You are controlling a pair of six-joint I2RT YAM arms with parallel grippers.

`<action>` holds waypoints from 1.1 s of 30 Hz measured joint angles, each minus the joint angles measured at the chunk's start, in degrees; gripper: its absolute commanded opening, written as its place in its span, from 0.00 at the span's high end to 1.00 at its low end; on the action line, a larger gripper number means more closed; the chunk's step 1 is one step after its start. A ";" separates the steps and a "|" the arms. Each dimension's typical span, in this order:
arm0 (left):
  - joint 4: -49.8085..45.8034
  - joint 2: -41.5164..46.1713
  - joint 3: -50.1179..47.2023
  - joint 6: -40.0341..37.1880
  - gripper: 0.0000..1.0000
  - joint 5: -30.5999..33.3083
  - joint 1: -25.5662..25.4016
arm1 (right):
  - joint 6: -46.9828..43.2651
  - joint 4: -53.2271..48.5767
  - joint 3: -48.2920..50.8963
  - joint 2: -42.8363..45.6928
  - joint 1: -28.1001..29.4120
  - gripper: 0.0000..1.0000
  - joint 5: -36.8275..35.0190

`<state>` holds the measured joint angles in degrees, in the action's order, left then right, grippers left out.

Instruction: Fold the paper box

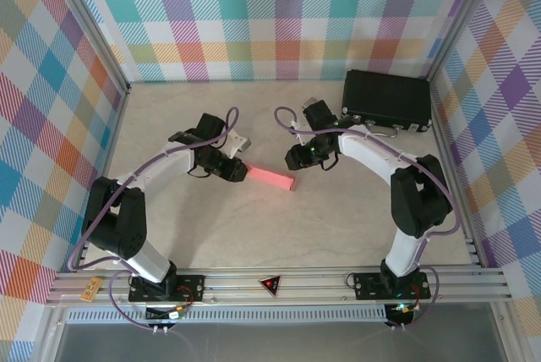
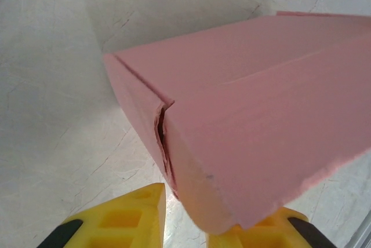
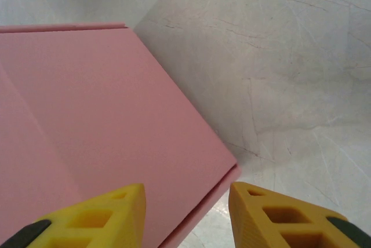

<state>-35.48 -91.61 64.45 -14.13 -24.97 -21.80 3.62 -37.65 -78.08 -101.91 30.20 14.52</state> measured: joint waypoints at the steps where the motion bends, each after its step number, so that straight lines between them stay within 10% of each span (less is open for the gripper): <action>1: -0.09 -0.39 0.00 0.02 0.78 0.07 -0.17 | 0.00 0.02 -0.13 -0.11 0.00 0.55 -0.28; 33: 0.33 -2.80 2.25 1.09 0.80 0.00 -0.94 | -12.57 6.34 6.86 11.02 -1.51 0.41 3.17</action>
<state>-35.16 -94.41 66.70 -13.04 -24.97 -22.74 -8.95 -31.31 -71.22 -90.89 28.69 17.69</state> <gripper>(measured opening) 0.203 0.587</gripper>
